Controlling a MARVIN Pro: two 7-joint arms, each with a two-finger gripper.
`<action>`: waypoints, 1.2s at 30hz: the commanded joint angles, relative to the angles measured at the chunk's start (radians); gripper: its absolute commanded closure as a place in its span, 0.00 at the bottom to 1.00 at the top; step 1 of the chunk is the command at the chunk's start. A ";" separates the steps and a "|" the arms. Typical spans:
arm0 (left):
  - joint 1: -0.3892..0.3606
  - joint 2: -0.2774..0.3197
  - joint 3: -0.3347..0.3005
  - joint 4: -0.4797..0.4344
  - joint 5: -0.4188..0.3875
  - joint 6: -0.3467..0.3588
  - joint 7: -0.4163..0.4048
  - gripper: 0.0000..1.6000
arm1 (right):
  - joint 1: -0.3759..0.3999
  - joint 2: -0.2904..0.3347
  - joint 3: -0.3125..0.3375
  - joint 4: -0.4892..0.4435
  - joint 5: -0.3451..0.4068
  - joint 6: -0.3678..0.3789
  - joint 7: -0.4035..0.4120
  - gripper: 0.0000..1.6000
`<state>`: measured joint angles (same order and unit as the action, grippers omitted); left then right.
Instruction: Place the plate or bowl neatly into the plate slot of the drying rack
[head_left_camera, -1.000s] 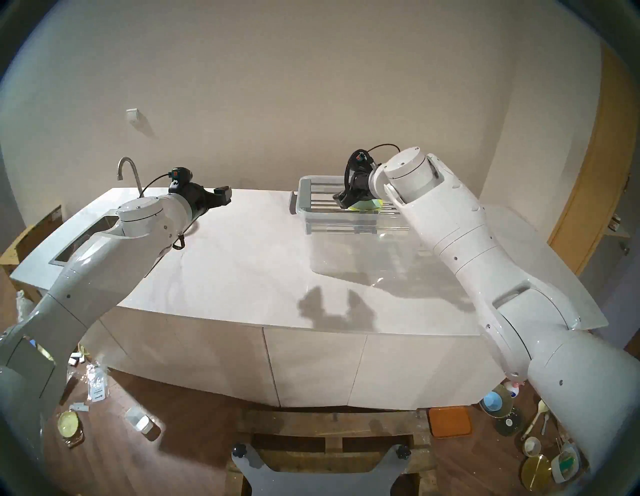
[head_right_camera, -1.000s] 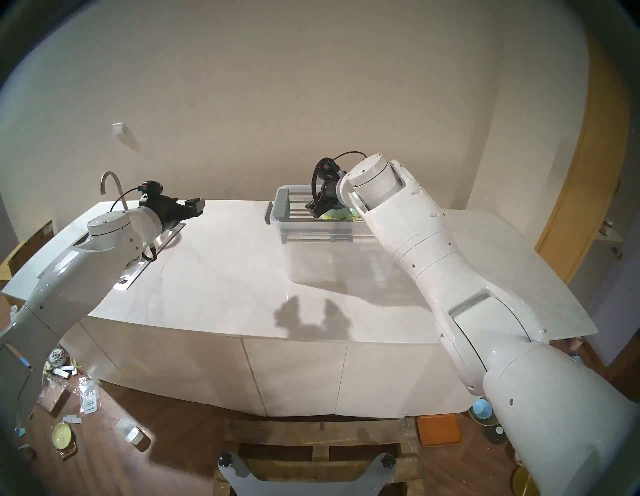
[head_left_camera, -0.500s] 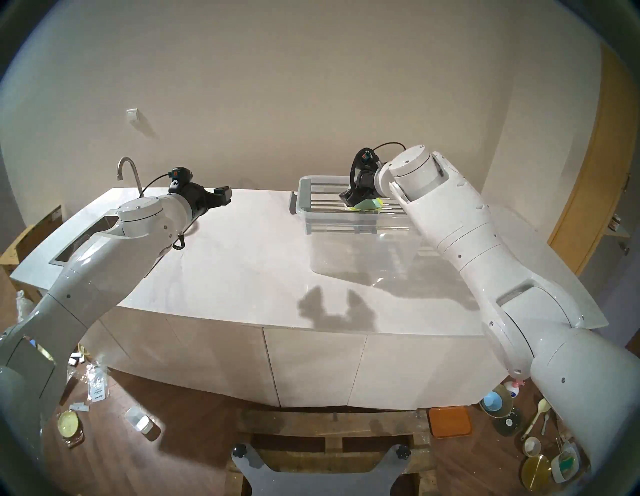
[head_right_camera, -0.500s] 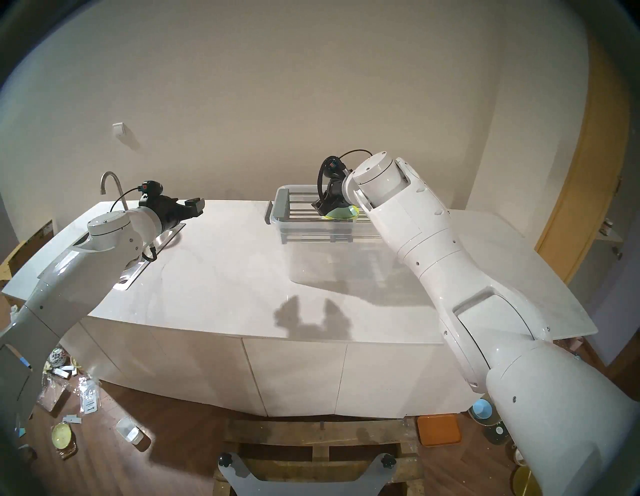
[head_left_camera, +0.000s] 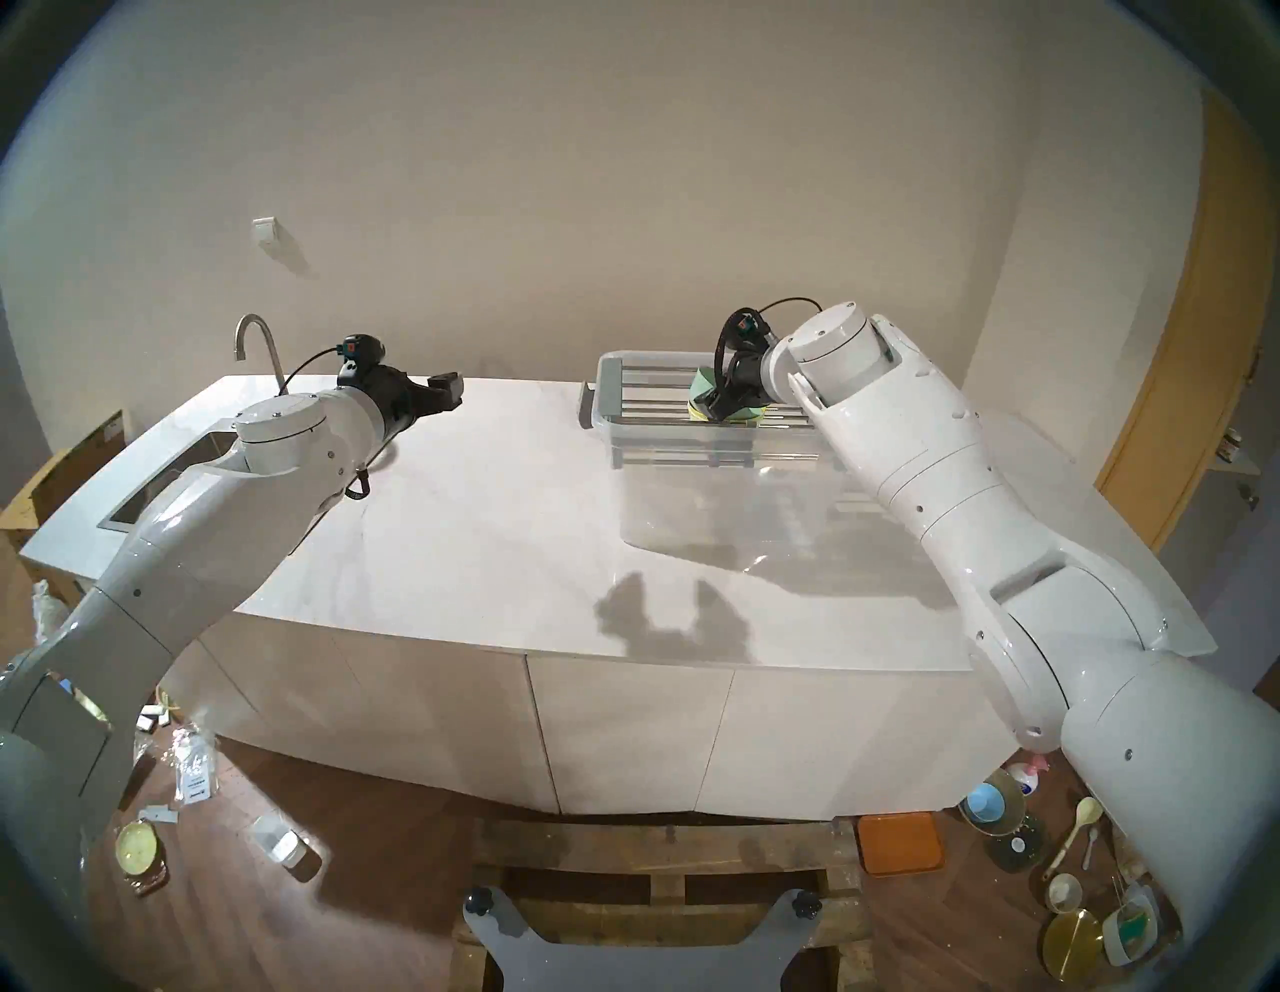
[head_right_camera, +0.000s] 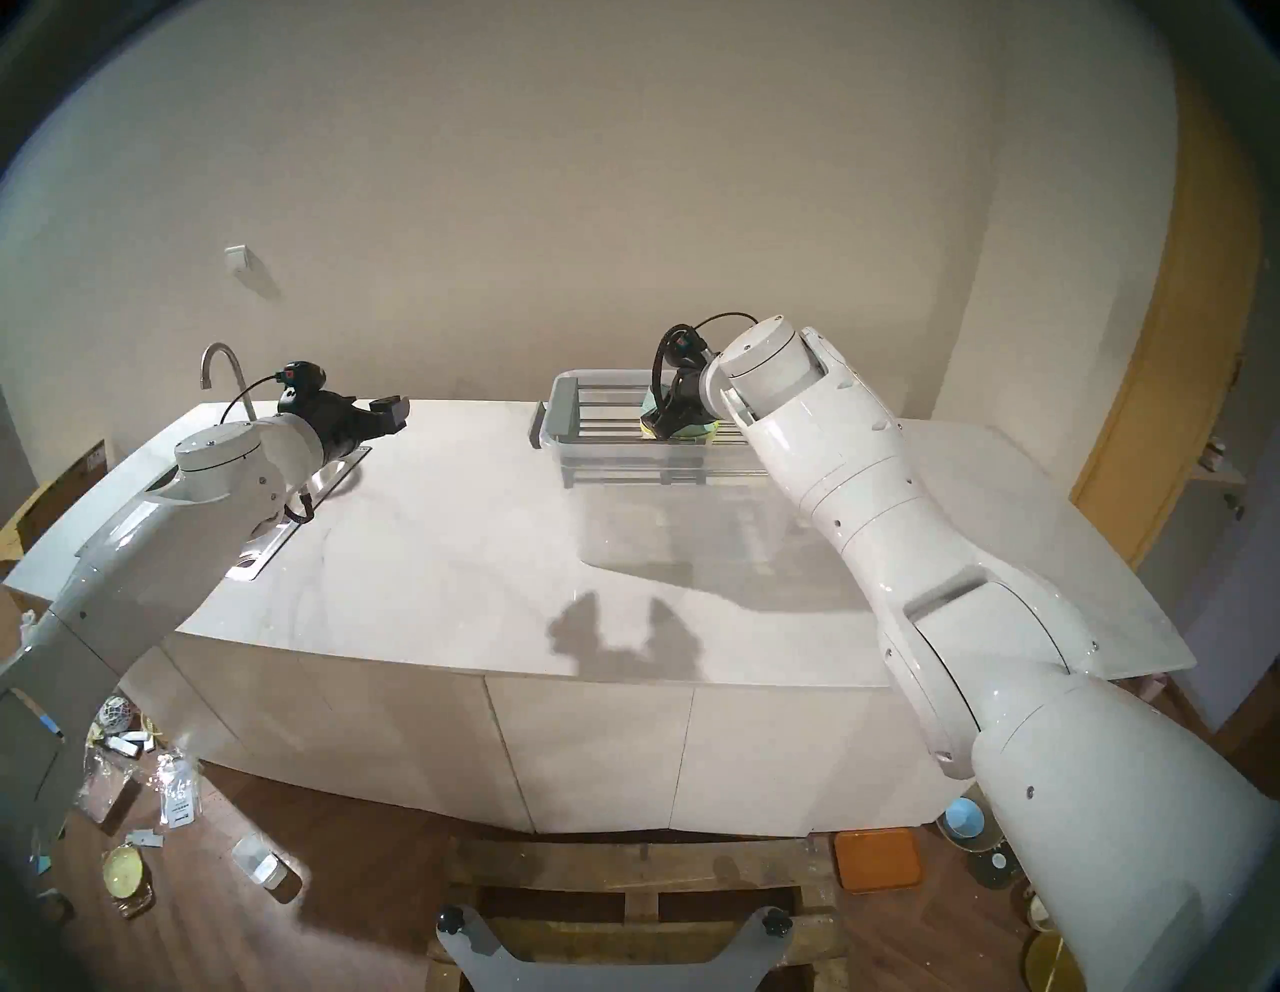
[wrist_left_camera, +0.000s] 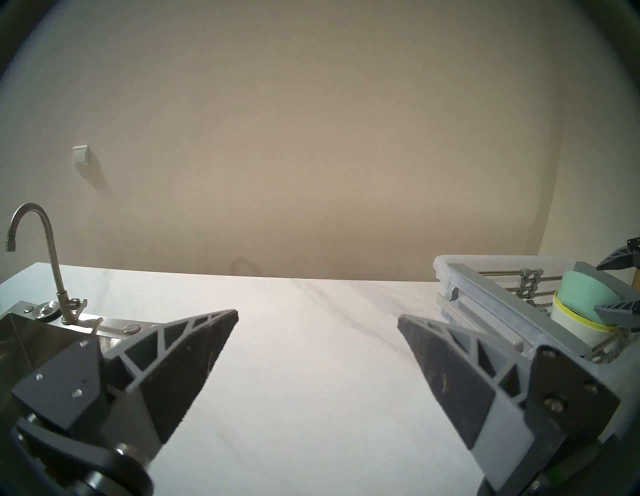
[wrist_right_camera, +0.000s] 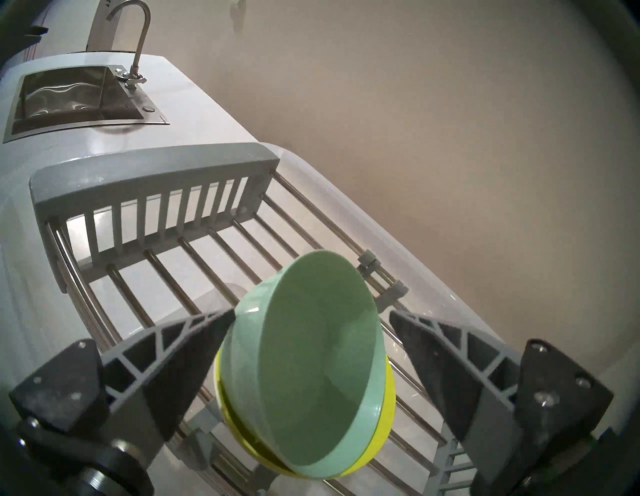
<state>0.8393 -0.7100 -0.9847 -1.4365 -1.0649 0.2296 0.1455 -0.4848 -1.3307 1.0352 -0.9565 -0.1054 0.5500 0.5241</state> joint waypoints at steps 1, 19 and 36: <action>-0.032 0.002 -0.019 -0.015 -0.001 -0.008 -0.008 0.00 | 0.038 -0.003 0.012 -0.013 0.004 -0.019 0.004 0.53; -0.032 0.002 -0.019 -0.016 -0.001 -0.008 -0.007 0.00 | 0.061 -0.015 0.009 0.036 0.002 -0.047 0.023 0.65; -0.032 0.002 -0.019 -0.016 -0.001 -0.008 -0.007 0.00 | 0.072 0.016 0.008 -0.015 -0.010 -0.034 0.034 1.00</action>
<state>0.8393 -0.7100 -0.9847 -1.4365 -1.0649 0.2296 0.1457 -0.4490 -1.3253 1.0356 -0.9244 -0.1122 0.5213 0.5548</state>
